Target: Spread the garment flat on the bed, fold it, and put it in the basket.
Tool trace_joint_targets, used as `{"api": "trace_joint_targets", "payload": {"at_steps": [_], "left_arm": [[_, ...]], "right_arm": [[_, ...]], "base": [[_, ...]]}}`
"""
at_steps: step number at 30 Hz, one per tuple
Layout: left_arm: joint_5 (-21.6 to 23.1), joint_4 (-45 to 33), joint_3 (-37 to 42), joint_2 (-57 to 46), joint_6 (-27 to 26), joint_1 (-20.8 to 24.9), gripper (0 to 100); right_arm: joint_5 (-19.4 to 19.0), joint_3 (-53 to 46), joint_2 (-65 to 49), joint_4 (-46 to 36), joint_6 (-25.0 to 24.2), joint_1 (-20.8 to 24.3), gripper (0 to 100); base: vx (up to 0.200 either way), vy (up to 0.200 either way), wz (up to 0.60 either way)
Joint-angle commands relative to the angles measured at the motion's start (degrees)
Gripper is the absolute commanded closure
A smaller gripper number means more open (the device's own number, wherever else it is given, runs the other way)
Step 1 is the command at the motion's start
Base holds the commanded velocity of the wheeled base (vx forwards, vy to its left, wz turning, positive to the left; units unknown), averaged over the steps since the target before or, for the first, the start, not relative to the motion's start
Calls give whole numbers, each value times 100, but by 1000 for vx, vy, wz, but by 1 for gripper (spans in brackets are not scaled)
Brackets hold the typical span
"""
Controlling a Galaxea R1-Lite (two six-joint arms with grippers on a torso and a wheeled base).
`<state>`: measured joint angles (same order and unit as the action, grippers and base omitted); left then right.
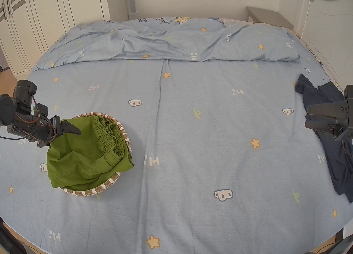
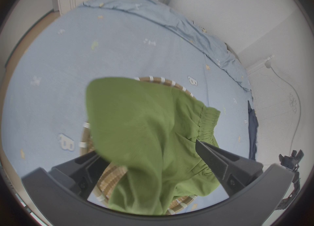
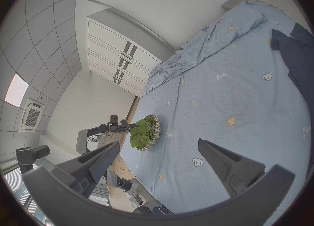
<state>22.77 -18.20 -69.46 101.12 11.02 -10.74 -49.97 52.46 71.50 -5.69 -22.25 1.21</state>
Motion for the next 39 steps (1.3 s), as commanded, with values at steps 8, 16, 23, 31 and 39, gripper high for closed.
{"api": "trace_joint_targets", "payload": {"at_steps": [8,16,23,31,39], "left_arm": [[-2268,-439,135,-2448,-118,573,0],[-2690,-448,855,-3995,366,1373,0],[-3349,-650,2499,-6386,418,1276,0],[-3323,-1247,3606,-7897,418,652,0],[-3218,-887,4846,-8697,427,722,0]], "right_arm": [[57,-368,-910,42,71,213,0],[84,-2029,-2298,719,836,442,0],[75,-3453,-3959,763,766,442,0],[84,-3672,-4891,640,230,407,0],[84,-3918,-6095,-116,195,161,0]], "base": [[0,0,0],[0,0,0],[0,0,0],[0,0,0],[0,0,0]]}}
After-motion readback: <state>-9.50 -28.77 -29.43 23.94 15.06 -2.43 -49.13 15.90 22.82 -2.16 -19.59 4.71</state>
